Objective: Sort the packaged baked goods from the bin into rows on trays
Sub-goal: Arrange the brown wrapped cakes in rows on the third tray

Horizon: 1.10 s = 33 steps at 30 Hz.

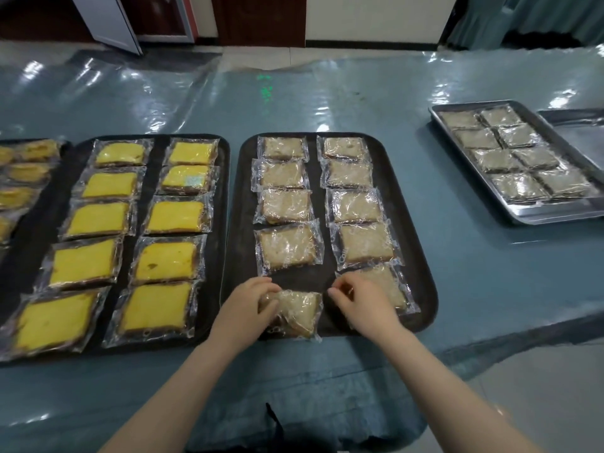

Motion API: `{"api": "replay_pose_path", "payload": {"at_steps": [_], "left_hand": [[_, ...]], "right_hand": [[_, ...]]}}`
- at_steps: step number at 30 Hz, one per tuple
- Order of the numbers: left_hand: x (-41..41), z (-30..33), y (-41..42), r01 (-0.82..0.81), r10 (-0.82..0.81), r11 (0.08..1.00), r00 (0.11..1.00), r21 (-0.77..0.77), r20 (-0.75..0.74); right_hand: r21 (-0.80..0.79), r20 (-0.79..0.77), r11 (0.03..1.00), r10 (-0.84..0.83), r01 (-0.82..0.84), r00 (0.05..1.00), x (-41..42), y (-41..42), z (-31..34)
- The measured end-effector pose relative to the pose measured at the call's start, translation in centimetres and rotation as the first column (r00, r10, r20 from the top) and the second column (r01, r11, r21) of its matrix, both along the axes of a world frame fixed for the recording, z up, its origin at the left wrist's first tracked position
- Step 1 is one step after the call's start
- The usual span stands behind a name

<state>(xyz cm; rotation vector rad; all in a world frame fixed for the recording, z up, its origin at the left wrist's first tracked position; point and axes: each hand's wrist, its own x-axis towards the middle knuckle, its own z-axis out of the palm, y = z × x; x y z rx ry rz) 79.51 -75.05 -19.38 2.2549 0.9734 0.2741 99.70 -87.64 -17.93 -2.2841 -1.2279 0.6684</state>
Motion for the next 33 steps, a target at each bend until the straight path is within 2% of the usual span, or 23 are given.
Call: {"api": "replay_pose_path", "payload": {"at_steps": [2,5,9,11,13,16,18,21,23,26,29,33], "left_hand": [[-0.4,-0.7,0.0,0.044,-0.051,0.996,0.995,-0.081,-0.091],[-1.2,-1.2,0.4,0.164,-0.187,0.979,0.961,-0.122,-0.202],[-1.2,-1.6,1.1,0.324,-0.325,0.945,0.898,-0.052,-0.296],[-1.1,-1.6,1.4,0.360,-0.345,0.933,0.885,-0.014,-0.313],[-1.0,-1.6,1.3,0.351,-0.344,0.936,0.892,-0.030,-0.293],[-0.5,-1.4,0.9,0.250,-0.257,0.966,0.957,-0.064,-0.132],[0.1,-1.3,0.9,0.170,-0.169,0.985,0.983,0.010,-0.064],[1.4,-1.5,0.8,0.167,-0.152,0.981,0.978,0.102,-0.142],[1.8,-2.4,0.7,0.219,-0.180,0.968,0.946,0.124,-0.269],[1.7,-3.2,1.3,0.317,-0.247,0.941,0.882,0.119,-0.401],[1.6,-3.0,2.3,0.413,-0.328,0.906,0.824,0.093,-0.462],[1.6,-2.7,2.0,0.403,-0.307,0.905,0.842,0.138,-0.444]], "right_hand": [[-0.112,-0.083,0.994,0.002,-0.011,0.997,-2.1,1.2,-0.1],[-0.186,-0.108,0.980,0.054,-0.074,0.993,-4.0,2.1,-0.2],[-0.007,-0.207,0.998,-0.063,0.063,0.976,-4.5,2.5,-0.4],[0.059,-0.119,0.996,-0.063,0.070,0.991,-4.9,2.7,-0.8],[0.056,0.038,0.998,-0.045,0.043,0.998,-5.7,2.6,-1.3],[0.118,0.277,0.993,-0.042,0.010,0.960,-6.1,2.6,-1.7],[0.075,0.367,0.992,0.068,-0.103,0.928,-5.7,2.9,-1.9],[-0.136,0.347,0.955,0.295,-0.263,0.891,-5.1,3.3,-2.7],[-0.216,0.306,0.934,0.342,-0.285,0.888,-4.8,3.3,-3.3],[-0.286,0.310,0.904,0.401,-0.318,0.862,-4.3,3.1,-3.6],[-0.319,0.339,0.889,0.430,-0.328,0.837,-4.3,3.1,-3.4],[-0.301,0.415,0.905,0.407,-0.300,0.814,-4.2,2.9,-3.0]]}}
